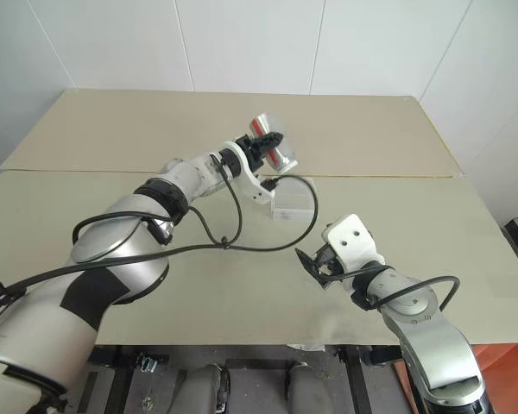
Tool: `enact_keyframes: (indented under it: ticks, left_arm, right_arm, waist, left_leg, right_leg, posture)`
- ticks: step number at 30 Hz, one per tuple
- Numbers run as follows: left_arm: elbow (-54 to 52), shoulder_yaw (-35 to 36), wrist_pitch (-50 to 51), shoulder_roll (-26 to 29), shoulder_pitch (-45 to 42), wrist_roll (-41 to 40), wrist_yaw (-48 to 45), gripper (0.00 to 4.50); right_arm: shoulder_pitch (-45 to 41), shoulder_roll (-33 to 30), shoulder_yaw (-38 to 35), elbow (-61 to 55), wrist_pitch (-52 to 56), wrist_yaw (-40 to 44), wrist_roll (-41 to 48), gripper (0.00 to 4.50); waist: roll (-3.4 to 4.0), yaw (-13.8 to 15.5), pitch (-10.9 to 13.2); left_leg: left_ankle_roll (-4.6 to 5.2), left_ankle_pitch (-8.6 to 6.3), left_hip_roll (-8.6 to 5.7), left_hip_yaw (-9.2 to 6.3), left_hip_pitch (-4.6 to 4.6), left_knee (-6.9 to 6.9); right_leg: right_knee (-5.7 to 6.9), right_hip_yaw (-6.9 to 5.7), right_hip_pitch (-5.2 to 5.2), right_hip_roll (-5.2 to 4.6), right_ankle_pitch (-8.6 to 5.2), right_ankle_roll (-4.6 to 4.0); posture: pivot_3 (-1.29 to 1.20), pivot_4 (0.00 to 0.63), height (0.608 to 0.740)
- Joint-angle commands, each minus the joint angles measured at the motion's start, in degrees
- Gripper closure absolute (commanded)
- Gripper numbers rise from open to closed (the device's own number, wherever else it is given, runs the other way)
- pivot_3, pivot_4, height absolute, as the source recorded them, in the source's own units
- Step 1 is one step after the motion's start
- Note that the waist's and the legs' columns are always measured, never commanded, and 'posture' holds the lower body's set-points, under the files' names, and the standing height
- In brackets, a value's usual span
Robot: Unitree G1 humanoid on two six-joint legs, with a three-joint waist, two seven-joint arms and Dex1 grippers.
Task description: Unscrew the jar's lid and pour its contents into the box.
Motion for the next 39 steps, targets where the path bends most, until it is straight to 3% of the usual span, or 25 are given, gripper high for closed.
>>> enact_keyframes:
  ticks: [1, 5, 11, 14, 22, 30, 35, 36, 39]
  left_arm:
    - [-0.65, 18.53, 1.07, 0.73, 2.84, -18.83, -12.76, 2.54]
    - [-2.60, 41.57, 2.90, -0.32, 6.79, -41.32, -25.31, 2.54]
    - [-5.71, 56.72, 7.76, -1.53, 11.68, -56.86, -35.99, 2.54]
    - [-8.74, 59.15, 6.59, -2.27, 16.45, -60.14, -37.25, 2.54]
    - [-17.81, 57.52, -0.66, -4.72, 30.21, -60.20, -34.99, 2.54]
    - [-20.65, 57.33, -1.49, -5.90, 35.42, -61.28, -32.96, 2.54]
    - [-21.52, 56.95, -4.42, -6.38, 37.02, -61.78, -33.14, 0.92]
    - [-22.11, 57.03, -5.12, -6.45, 37.55, -62.00, -33.33, 0.85]
    - [-23.59, 55.76, -6.28, -5.94, 38.81, -60.56, -33.07, 0.08]
  right_arm:
    - [0.03, 0.21, -1.88, -1.38, -0.46, -0.51, -0.29, 0.03]
    - [0.81, 0.30, -1.63, -0.55, -1.08, -0.70, -0.78, 0.03]
    - [-0.96, 0.50, -0.24, 1.42, -2.60, 1.59, 0.00, 0.03]
    - [-3.08, 1.82, -0.03, 3.89, -3.50, 2.18, 0.42, 0.03]
    - [-5.63, 3.21, 2.96, 7.60, -5.44, 2.77, -1.35, 0.03]
    - [-5.53, 2.76, 2.62, 9.73, -6.62, 3.64, -2.22, 0.03]
    - [-4.80, 2.57, 2.56, 9.43, -7.11, 4.06, -2.28, 0.00]
    - [-4.69, 2.77, 2.71, 9.31, -7.06, 3.89, -2.39, 0.00]
    - [-4.34, 2.71, 2.57, 9.35, -7.01, 3.86, -2.48, 0.00]
  waist:
    - [0.00, -0.14, 0.00]
    - [0.00, -0.20, 0.00]
    - [0.01, -0.10, 0.00]
    - [0.01, -0.25, -0.01]
    - [0.02, -0.57, -0.02]
    - [0.03, -0.82, -0.02]
    - [0.03, -1.19, -0.02]
    - [0.03, -1.28, -0.02]
    - [0.03, -1.30, -0.02]
  left_leg:
    - [0.00, 0.00, 0.00, 0.00, 0.02, 0.00]
    - [-0.01, 0.02, 0.00, 0.00, 0.08, 0.11]
    - [-0.03, 0.03, -0.01, -0.08, 0.28, 0.39]
    - [-0.03, 0.03, -0.02, -0.07, 0.47, 0.41]
    - [-0.04, 0.05, -0.01, -0.10, 0.57, 0.40]
    - [-0.04, 0.05, -0.02, -0.10, 0.75, 0.41]
    - [-0.04, 0.05, -0.01, -0.10, 0.87, 0.40]
    - [-0.04, 0.05, -0.01, -0.10, 0.86, 0.40]
    - [-0.04, 0.05, -0.01, -0.11, 0.86, 0.40]
  right_leg:
    - [0.03, 0.00, 0.00, 0.00, 0.00, 0.00]
    - [0.34, 0.01, 0.00, 0.00, 0.00, -0.01]
    - [0.53, -0.03, 0.28, 0.00, 0.01, -0.02]
    - [0.54, 0.00, 0.45, 0.00, 0.02, 0.00]
    - [0.65, 0.04, 0.46, 0.03, 0.06, -0.08]
    - [0.64, 0.05, 0.61, 0.03, 0.07, -0.07]
    - [0.64, 0.05, 0.70, 0.03, 0.06, -0.07]
    - [0.64, 0.05, 0.70, 0.03, 0.06, -0.07]
    - [0.62, 0.05, 0.71, 0.03, 0.07, -0.07]
  posture:
    - [0.00, 0.150, 0.740]
    - [0.00, 0.150, 0.740]
    - [0.00, 0.150, 0.740]
    - [0.00, 0.150, 0.740]
    - [0.00, 0.150, 0.740]
    - [0.00, 0.150, 0.740]
    - [0.00, 0.150, 0.740]
    - [0.00, 0.150, 0.740]
    - [0.00, 0.150, 0.740]
